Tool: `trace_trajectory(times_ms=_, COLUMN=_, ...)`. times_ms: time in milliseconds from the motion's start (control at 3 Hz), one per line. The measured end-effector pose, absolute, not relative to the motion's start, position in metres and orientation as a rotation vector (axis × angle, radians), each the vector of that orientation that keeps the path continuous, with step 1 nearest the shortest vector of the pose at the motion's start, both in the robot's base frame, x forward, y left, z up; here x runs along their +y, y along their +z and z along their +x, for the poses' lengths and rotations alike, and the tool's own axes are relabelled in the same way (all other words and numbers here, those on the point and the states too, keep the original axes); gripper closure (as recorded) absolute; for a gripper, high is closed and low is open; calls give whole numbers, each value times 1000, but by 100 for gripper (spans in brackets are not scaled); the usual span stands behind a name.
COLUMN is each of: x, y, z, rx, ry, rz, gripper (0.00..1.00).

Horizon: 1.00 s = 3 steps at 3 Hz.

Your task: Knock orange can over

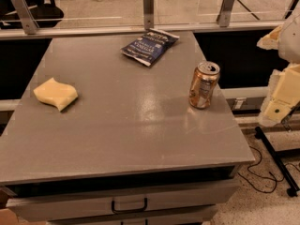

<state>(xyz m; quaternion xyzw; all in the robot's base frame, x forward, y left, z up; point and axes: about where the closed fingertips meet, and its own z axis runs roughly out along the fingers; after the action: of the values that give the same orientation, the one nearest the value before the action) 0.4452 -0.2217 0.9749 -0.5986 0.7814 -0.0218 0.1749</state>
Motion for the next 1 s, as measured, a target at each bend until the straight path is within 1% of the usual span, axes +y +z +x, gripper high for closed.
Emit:
trace_trajectory(times_ms=333, x=-236, y=959, z=470, rx=2171, ry=49, rz=-1638, gripper=0)
trace_trajectory(times_ms=667, x=-233, y=924, z=497, rx=2085, ry=255, rz=-1583, gripper=0)
trace_trajectory(times_ms=1000, x=-214, y=898, z=518, rx=1964, ry=424, rz=-1537, gripper=0)
